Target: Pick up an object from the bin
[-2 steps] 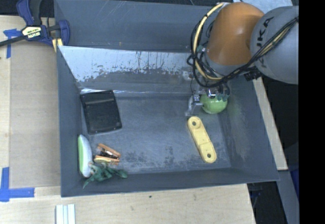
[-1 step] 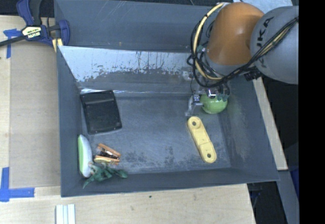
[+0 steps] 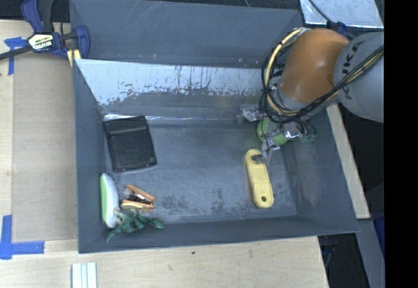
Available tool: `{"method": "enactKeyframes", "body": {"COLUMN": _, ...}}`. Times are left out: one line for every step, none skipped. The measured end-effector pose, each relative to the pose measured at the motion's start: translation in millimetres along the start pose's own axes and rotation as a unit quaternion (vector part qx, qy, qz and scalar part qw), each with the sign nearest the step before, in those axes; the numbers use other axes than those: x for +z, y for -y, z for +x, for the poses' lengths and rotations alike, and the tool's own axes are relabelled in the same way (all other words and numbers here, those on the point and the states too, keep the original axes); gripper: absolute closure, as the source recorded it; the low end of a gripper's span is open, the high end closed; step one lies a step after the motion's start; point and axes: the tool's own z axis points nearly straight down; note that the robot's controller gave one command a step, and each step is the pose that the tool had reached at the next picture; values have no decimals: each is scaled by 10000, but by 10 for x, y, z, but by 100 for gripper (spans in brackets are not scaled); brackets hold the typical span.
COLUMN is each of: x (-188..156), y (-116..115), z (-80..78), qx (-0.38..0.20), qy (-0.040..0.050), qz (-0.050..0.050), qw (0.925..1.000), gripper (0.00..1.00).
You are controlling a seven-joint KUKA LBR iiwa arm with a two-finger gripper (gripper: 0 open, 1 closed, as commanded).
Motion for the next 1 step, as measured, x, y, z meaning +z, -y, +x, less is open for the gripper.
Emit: {"method": "enactKeyframes", "body": {"x": -134, "y": -245, "z": -104, "qx": 331, "qy": 43, "qz": -1, "qw": 9994, "gripper": 0}}
